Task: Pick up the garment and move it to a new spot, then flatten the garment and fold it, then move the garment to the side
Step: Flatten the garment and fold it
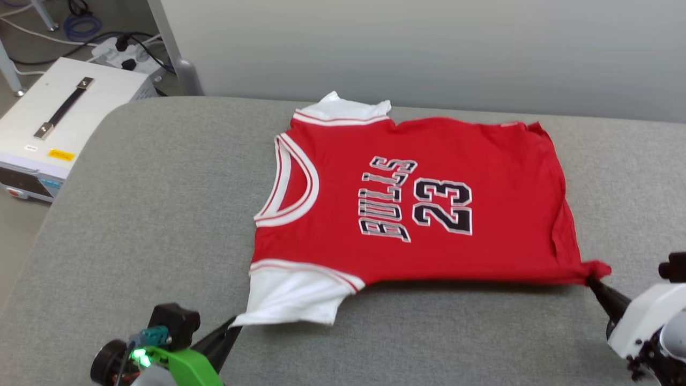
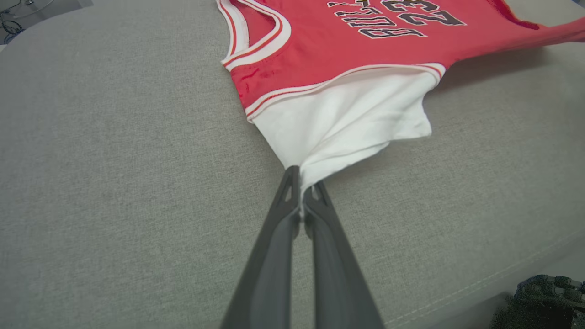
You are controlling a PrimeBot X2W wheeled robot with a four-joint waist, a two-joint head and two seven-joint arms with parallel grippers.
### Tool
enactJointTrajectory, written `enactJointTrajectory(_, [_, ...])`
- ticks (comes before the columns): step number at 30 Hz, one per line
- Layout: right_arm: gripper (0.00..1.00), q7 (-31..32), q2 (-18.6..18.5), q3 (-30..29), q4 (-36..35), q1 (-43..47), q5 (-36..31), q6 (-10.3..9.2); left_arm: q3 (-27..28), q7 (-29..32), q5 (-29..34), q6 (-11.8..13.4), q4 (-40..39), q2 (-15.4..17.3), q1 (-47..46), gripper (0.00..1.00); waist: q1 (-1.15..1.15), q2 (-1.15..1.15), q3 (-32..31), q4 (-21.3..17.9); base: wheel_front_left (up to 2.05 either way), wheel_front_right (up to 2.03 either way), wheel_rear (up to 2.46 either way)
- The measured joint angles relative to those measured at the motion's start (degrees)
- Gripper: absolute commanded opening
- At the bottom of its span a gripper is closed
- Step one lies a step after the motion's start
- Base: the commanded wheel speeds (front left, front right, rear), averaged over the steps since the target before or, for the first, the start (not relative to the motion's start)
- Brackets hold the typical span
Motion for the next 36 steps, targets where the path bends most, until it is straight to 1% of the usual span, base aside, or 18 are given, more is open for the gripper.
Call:
enactJointTrajectory(5, [0.0, 4.3, -1.3, -1.8, -3.8, 6.5, 3.1, 0.0, -1.0, 3.8, -2.4, -0.1, -2.6, 2.8, 3.9, 0.0, 0.0, 0.0, -2.0, 0.7, 0.0, 0.0, 0.0])
enactJointTrajectory(8, [0.0, 7.3, -2.2, -3.0, -6.2, 10.4, 4.3, 0.0, -1.9, 6.4, -3.8, -0.6, -4.2, 4.5, 6.1, 0.0, 0.0, 0.0, -3.0, 1.1, 0.0, 0.0, 0.0])
enactJointTrajectory(11, [0.0, 10.5, -2.7, -4.0, -9.1, 14.0, 5.3, 0.0, -2.1, 8.3, -5.6, -0.6, -5.7, 5.8, 7.8, 0.0, 0.0, 0.0, -3.8, 1.3, 0.0, 0.0, 0.0])
enactJointTrajectory(13, [0.0, 11.9, -2.7, -5.3, -11.1, 16.0, 5.4, 0.0, -2.1, 8.6, -5.7, -0.6, -6.7, 6.5, 8.3, 0.0, 0.0, 0.0, -4.1, 1.3, 0.0, 0.0, 0.0])
enactJointTrajectory(18, [0.0, 13.7, -2.3, -9.3, -14.8, 17.2, 4.4, 0.0, -1.2, 7.3, -5.2, -0.5, -7.8, 6.5, 7.7, 0.0, 0.0, 0.0, -3.5, 1.0, 0.0, 0.0, 0.0])
enactJointTrajectory(21, [0.0, 14.8, -1.5, -12.0, -16.9, 17.2, 2.8, 0.0, -0.7, 7.0, -4.8, -0.5, -7.9, 6.2, 5.5, 0.0, 0.0, 0.0, -2.7, 0.8, 0.0, 0.0, 0.0])
enactJointTrajectory(26, [0.0, 17.9, 1.1, -15.8, -20.7, 16.8, -0.3, -0.01, 0.2, 6.8, -2.8, -1.1, -7.1, 5.2, -1.0, 0.0, 0.0, 0.0, -0.5, 0.3, 0.0, 0.0, 0.0])
enactJointTrajectory(30, [0.0, 20.7, 3.3, -18.1, -23.3, 14.7, -3.1, -0.01, 0.5, 7.7, -1.6, -2.3, -5.6, 4.7, -6.1, 0.0, 0.0, 0.0, 1.7, -0.2, 0.0, 0.0, 0.0])
enactJointTrajectory(36, [0.0, 24.8, 5.9, -19.8, -24.5, 9.3, -7.4, -0.01, 0.5, 9.8, -0.8, -4.3, -2.2, 4.1, -13.9, 0.0, 0.01, 0.0, 5.4, -1.1, 0.0, 0.0, 0.0])
